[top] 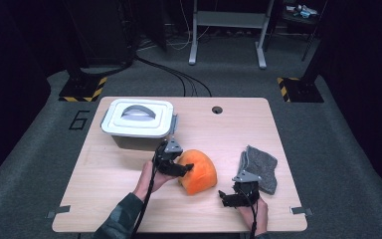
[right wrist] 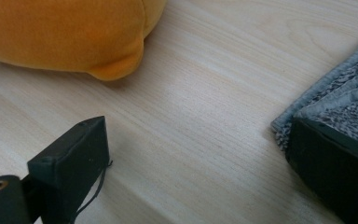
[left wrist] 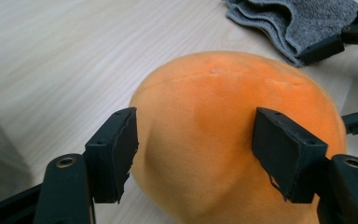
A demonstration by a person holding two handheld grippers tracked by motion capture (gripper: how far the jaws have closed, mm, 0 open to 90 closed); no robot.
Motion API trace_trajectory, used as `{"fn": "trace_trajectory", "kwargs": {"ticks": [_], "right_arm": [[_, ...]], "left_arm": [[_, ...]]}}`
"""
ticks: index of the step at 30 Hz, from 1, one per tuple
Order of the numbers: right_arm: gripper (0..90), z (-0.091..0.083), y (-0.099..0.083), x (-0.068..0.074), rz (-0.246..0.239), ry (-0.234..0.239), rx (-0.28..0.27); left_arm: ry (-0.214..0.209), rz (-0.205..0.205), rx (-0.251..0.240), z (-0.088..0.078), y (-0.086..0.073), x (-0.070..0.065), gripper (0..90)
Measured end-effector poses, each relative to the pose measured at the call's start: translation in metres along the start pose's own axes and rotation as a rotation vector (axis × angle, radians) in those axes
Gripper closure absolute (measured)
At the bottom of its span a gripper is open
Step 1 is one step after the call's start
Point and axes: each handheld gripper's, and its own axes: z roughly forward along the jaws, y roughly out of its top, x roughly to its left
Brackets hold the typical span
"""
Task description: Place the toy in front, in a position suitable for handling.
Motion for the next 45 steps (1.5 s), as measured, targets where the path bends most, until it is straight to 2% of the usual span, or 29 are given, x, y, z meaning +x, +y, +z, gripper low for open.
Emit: {"fn": "trace_trajectory", "kwargs": {"ticks": [5,6,8,11,12,14,16,18,20,25,28,29,33,37,39,40,41,43,45], "right_arm": [[5.3,0.000,0.000,0.000,-0.001,0.000,-0.001],[5.2,0.000,0.000,0.000,-0.001,0.000,-0.001],[5.3,0.000,0.000,0.000,-0.003,-0.001,-0.001],[5.3,0.000,0.000,0.000,-0.006,-0.002,-0.001],[5.2,0.000,0.000,0.000,-0.004,-0.002,-0.001],[5.2,0.000,0.000,0.000,-0.003,-0.003,0.001],[5.2,0.000,0.000,0.000,-0.002,-0.001,-0.001],[5.2,0.000,0.000,0.000,-0.001,0.000,-0.001],[5.2,0.000,0.000,0.000,-0.004,-0.003,0.000],[5.2,0.000,0.000,0.000,-0.003,-0.002,0.000],[5.2,0.000,0.000,0.000,-0.001,-0.001,-0.001],[5.2,0.000,0.000,0.000,-0.001,-0.001,-0.001],[5.2,0.000,0.000,0.000,-0.005,-0.003,-0.001],[5.2,0.000,0.000,0.000,-0.005,-0.003,0.000],[5.2,0.000,0.000,0.000,-0.004,-0.001,-0.002],[5.2,0.000,0.000,0.000,-0.004,0.000,0.000],[5.2,0.000,0.000,0.000,-0.005,-0.003,0.000],[5.2,0.000,0.000,0.000,-0.005,-0.001,-0.002],[5.2,0.000,0.000,0.000,-0.003,-0.001,0.002]], "left_arm": [[-0.044,-0.008,0.033,0.010,-0.003,0.006,34.5],[-0.057,-0.020,0.032,0.011,-0.004,0.007,37.4],[-0.067,-0.018,0.035,0.013,-0.006,0.009,44.4],[-0.081,-0.042,0.014,0.013,-0.010,0.010,58.1],[-0.081,-0.038,0.011,0.012,-0.012,0.010,65.4],[-0.087,-0.044,0.002,0.011,-0.013,0.010,68.5],[-0.076,-0.049,-0.008,0.009,-0.013,0.009,74.8],[-0.056,-0.058,-0.032,0.006,-0.014,0.007,77.0],[-0.055,-0.069,-0.039,0.005,-0.014,0.006,77.6],[-0.012,-0.105,-0.079,-0.001,-0.015,0.001,78.3],[0.041,-0.117,-0.095,-0.007,-0.016,-0.001,78.4],[0.070,-0.126,-0.094,-0.009,-0.016,-0.001,78.4],[0.127,-0.186,-0.123,-0.017,-0.020,-0.003,78.3],[0.134,-0.262,-0.155,-0.020,-0.026,-0.007,77.9],[0.150,-0.290,-0.169,-0.020,-0.030,-0.011,77.8],[0.147,-0.318,-0.178,-0.020,-0.032,-0.013,77.5],[0.147,-0.329,-0.182,-0.019,-0.034,-0.014,76.9],[0.174,-0.319,-0.166,-0.017,-0.038,-0.015,74.9],[0.169,-0.324,-0.162,-0.017,-0.041,-0.013,71.4]]}}
